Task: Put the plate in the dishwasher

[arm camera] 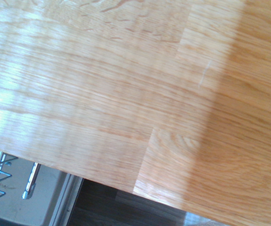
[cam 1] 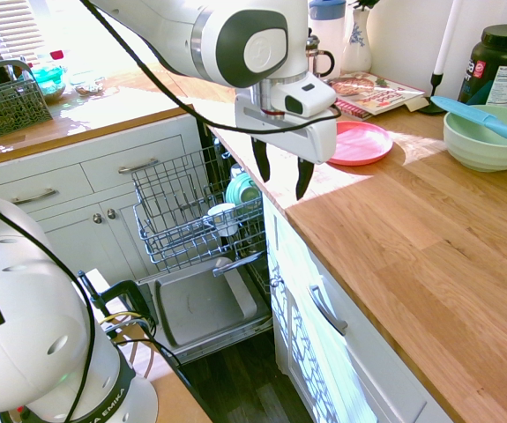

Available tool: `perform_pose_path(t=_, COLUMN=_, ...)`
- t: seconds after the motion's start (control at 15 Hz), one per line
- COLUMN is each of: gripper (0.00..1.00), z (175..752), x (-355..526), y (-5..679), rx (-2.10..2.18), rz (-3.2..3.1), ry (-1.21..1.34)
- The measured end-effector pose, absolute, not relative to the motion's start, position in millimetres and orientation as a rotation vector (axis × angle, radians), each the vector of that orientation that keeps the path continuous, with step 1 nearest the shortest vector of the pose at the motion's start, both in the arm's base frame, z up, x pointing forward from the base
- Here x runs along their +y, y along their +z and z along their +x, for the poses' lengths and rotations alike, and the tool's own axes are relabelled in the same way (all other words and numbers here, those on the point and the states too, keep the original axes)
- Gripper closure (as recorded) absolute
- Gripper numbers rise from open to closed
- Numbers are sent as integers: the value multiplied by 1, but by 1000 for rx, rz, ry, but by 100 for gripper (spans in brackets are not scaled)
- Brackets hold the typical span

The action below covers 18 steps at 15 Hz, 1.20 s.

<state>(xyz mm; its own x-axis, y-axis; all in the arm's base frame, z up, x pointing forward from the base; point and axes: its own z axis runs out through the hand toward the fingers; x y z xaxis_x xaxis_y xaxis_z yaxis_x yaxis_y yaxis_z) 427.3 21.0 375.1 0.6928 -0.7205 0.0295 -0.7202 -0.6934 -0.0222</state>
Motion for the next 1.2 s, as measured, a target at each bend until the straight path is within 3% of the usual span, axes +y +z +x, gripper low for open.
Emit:
perform_pose_path(t=0.33, gripper=0, z=455, x=-19, y=399, rx=1211, rz=-2750, ry=-243)
perform_pose_path(t=0.73, gripper=0, z=566, x=-82, y=384, rx=1054, rz=-2507, ry=-407)
perform_pose_path(t=1.07, gripper=0, z=626, x=-94, y=338, rx=851, rz=-2481, ry=-205)
perform_pose_path(t=1.13, gripper=100, z=633, x=-93, y=333, rx=841, rz=-2481, ry=-187)
perform_pose_path(t=1.2, gripper=100, z=640, x=-91, y=331, rx=832, rz=-2481, ry=-186)
